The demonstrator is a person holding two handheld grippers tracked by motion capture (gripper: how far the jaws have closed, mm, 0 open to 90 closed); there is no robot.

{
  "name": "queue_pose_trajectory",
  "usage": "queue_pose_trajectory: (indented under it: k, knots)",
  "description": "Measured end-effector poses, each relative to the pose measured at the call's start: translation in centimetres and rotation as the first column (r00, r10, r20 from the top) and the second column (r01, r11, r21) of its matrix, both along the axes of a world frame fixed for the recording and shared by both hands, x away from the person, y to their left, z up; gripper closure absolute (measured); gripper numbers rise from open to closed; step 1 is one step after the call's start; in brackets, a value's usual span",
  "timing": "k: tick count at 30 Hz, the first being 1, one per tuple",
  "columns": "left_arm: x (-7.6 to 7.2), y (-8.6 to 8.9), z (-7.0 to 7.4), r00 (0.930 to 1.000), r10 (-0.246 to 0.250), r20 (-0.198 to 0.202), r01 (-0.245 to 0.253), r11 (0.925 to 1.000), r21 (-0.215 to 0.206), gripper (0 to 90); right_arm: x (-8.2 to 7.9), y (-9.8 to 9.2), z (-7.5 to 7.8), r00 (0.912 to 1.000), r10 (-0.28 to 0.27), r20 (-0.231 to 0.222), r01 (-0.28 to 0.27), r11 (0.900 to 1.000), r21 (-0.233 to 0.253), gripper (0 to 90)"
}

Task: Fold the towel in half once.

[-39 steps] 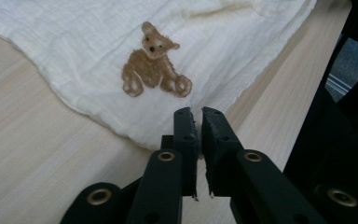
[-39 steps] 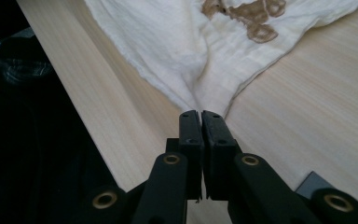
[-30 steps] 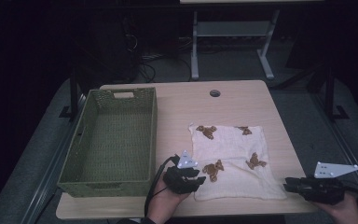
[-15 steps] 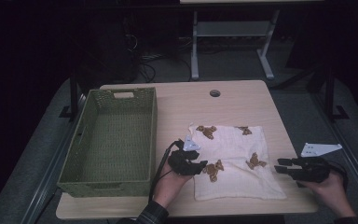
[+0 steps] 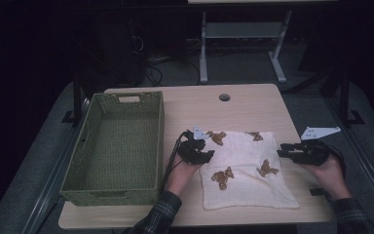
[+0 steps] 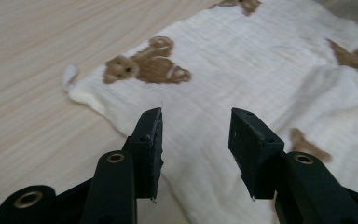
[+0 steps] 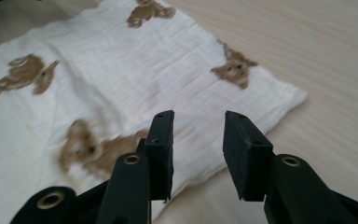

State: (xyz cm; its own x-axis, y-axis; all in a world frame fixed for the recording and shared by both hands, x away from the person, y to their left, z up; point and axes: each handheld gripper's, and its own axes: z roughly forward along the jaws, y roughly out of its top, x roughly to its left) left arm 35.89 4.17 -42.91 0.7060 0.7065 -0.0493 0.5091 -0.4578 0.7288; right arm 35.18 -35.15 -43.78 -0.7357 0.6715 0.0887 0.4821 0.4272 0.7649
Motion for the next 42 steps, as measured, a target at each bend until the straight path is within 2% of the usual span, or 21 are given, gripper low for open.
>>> queue_pose_trajectory:
  k: [4, 6, 10, 12, 15, 18, 22, 24, 28, 32, 34, 37, 39, 42]
  knots:
    - [1.4, 0.2, 0.0, 0.9997, 0.024, 0.008, -0.025, 0.9995, 0.018, 54.4, 1.9, 0.5, 0.0, 0.9999, -0.014, 0.001, 0.014, 1.000, 0.004, 63.3]
    - [2.3, 0.6, -0.1, 0.9985, 0.054, 0.005, -0.054, 0.9985, 0.008, 54.4, 2.9, 0.6, -0.2, 0.9997, -0.026, -0.004, 0.026, 1.000, 0.012, 63.9]
    - [3.7, 0.8, -0.4, 0.9971, 0.076, 0.012, -0.076, 0.9967, 0.030, 54.7, 4.9, 0.8, -0.7, 0.9984, -0.052, -0.019, 0.052, 0.998, -0.023, 64.1]
    - [4.4, 0.8, -0.5, 0.9961, 0.088, 0.007, -0.088, 0.9955, 0.036, 54.8, 5.8, 0.5, -0.8, 0.9972, -0.072, -0.019, 0.072, 0.997, -0.012, 64.3]
    - [5.2, 0.7, -0.7, 0.9930, 0.117, 0.013, -0.118, 0.9928, 0.024, 55.1, 7.2, 0.1, -1.0, 0.9952, -0.095, -0.022, 0.095, 0.995, 0.001, 65.1]
    - [6.2, 0.6, -1.0, 0.9902, 0.138, 0.019, -0.139, 0.9900, 0.025, 55.1, 8.5, 0.1, -1.7, 0.9941, -0.102, -0.037, 0.102, 0.995, -0.022, 65.2]
    - [7.8, 0.7, -1.7, 0.9879, 0.153, 0.023, -0.154, 0.9866, 0.052, 54.9, 9.5, 0.0, -2.5, 0.9896, -0.127, -0.068, 0.125, 0.992, -0.037, 65.0]
    - [8.4, 0.8, -2.0, 0.9859, 0.166, 0.024, -0.167, 0.9845, 0.055, 54.9, 9.9, -0.3, -2.9, 0.9886, -0.134, -0.068, 0.132, 0.991, -0.035, 64.0]
    - [9.4, 0.6, -2.8, 0.9888, 0.148, 0.016, -0.149, 0.9866, 0.066, 53.8, 10.2, -0.3, -3.3, 0.9874, -0.136, -0.081, 0.133, 0.990, -0.043, 62.6]
    - [9.7, 0.0, -3.5, 0.9918, 0.128, -0.007, -0.126, 0.9840, 0.126, 53.7, 10.4, 0.1, -3.7, 0.9881, -0.128, -0.085, 0.124, 0.991, -0.053, 64.3]
    - [9.6, 0.0, -3.7, 0.9926, 0.121, -0.014, -0.118, 0.9863, 0.115, 58.4, 10.5, 0.0, -3.7, 0.9884, -0.130, -0.079, 0.125, 0.991, -0.056, 68.3]
    - [9.5, 0.0, -3.7, 0.9929, 0.115, -0.032, -0.111, 0.9892, 0.096, 71.9, 10.4, 0.0, -3.6, 0.9874, -0.131, -0.089, 0.126, 0.990, -0.059, 79.7]
    - [9.5, -0.1, -3.7, 0.9917, 0.121, -0.044, -0.117, 0.9898, 0.081, 81.9, 10.4, 0.0, -3.7, 0.9893, -0.114, -0.091, 0.109, 0.993, -0.055, 85.5]
    - [9.6, 0.0, -3.6, 0.9888, 0.142, -0.044, -0.139, 0.9878, 0.070, 85.7, 10.3, 0.2, -3.5, 0.9890, -0.116, -0.092, 0.111, 0.992, -0.062, 87.3]
